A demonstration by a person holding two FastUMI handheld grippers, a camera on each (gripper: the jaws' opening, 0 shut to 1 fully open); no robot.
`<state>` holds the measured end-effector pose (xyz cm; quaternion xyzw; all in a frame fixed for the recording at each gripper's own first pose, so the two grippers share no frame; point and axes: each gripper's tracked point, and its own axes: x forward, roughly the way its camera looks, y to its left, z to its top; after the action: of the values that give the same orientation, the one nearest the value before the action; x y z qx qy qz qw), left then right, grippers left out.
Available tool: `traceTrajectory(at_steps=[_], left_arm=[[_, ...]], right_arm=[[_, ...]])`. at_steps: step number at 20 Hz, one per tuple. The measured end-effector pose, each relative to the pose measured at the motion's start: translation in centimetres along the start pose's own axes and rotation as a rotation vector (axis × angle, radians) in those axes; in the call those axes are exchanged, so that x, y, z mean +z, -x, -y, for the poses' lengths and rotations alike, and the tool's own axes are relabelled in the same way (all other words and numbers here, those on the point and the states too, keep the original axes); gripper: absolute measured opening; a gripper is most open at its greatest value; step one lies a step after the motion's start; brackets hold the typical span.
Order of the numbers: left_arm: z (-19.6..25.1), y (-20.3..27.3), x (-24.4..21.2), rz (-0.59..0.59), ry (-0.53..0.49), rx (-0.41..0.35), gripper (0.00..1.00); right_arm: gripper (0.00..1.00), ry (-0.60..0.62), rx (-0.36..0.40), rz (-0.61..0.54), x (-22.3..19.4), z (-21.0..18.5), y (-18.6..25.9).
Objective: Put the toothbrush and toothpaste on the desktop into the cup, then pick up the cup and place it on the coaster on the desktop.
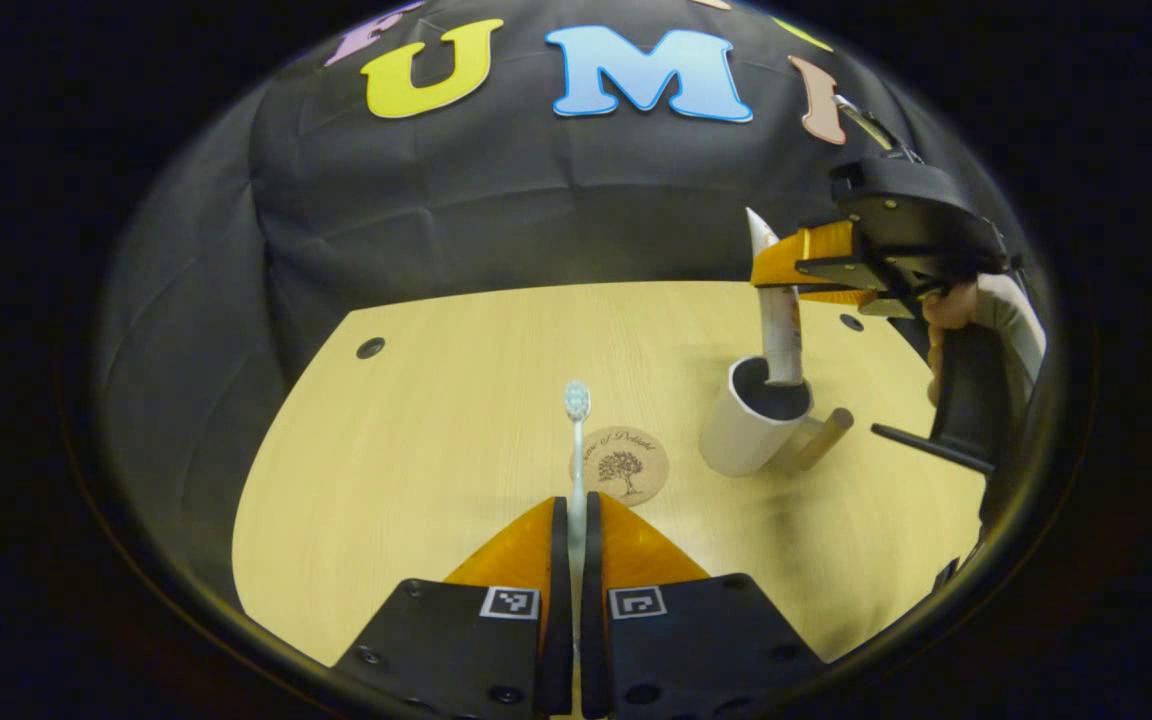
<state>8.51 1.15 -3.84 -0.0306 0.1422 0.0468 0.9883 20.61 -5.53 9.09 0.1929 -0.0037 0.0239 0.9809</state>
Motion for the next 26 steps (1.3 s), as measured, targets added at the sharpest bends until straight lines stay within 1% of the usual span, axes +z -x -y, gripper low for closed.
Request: traceTrajectory(at_steps=[3,7,11,13,14,15,17,18,19,20,21,22,23,24,25,26], left_arm=[[0.0,-0.1,0.0,0.001,0.000,0.004,0.12],[0.1,-0.1,0.3,0.003,-0.002,0.003,0.11],[0.4,0.0,0.3,0.004,-0.002,-0.004,0.12],[0.5,0.1,0.4,0.004,-0.001,-0.007,0.11],[0.6,0.1,0.5,0.007,0.000,-0.009,0.12],[0.7,0.2,0.7,0.009,0.000,-0.011,0.11],[0.9,0.2,0.9,0.015,0.000,-0.015,0.11],[1.0,0.4,1.0,0.021,-0.001,-0.016,0.11],[1.0,0.5,1.2,0.026,-0.001,-0.018,0.11],[1.0,0.6,1.5,0.032,-0.001,-0.020,0.12],[1.2,0.5,1.5,0.038,-0.002,-0.021,0.12],[1.3,0.6,1.8,0.045,-0.003,-0.024,0.12],[1.3,0.7,2.0,0.052,-0.005,-0.025,0.12],[1.4,0.8,2.1,0.058,-0.008,-0.030,0.11],[1.6,1.0,2.1,0.065,-0.012,-0.033,0.11],[1.8,1.1,2.3,0.072,-0.017,-0.036,0.11]], right_arm=[[0.13,0.023,0.006,0.042,-0.6,-0.4,-0.3],[0.13,0.018,0.007,0.036,-2.2,-0.1,-0.5],[0.17,0.025,-0.002,0.024,-3.5,0.2,-0.3],[0.24,0.033,-0.002,0.016,-4.1,0.2,0.3],[0.24,0.036,-0.002,0.010,-4.3,0.3,0.6],[0.27,0.039,-0.004,0.001,-4.7,0.3,0.9],[0.27,0.038,0.000,-0.004,-5.1,0.3,1.3],[0.29,0.033,0.006,-0.006,-5.3,0.2,1.7],[0.42,0.033,0.007,-0.012,-5.3,0.0,2.1],[0.41,0.034,0.008,-0.007,-5.3,-0.1,2.1],[0.51,0.031,0.018,0.003,-4.9,-0.4,2.9],[0.50,0.029,0.024,0.009,-4.8,-0.7,3.1],[0.56,0.025,0.038,0.018,-4.4,-1.0,3.7],[0.59,0.017,0.052,0.032,-3.9,-1.4,4.5],[0.56,0.005,0.062,0.053,-3.1,-1.6,5.3],[0.56,-0.010,0.068,0.077,-2.4,-1.7,6.0]])
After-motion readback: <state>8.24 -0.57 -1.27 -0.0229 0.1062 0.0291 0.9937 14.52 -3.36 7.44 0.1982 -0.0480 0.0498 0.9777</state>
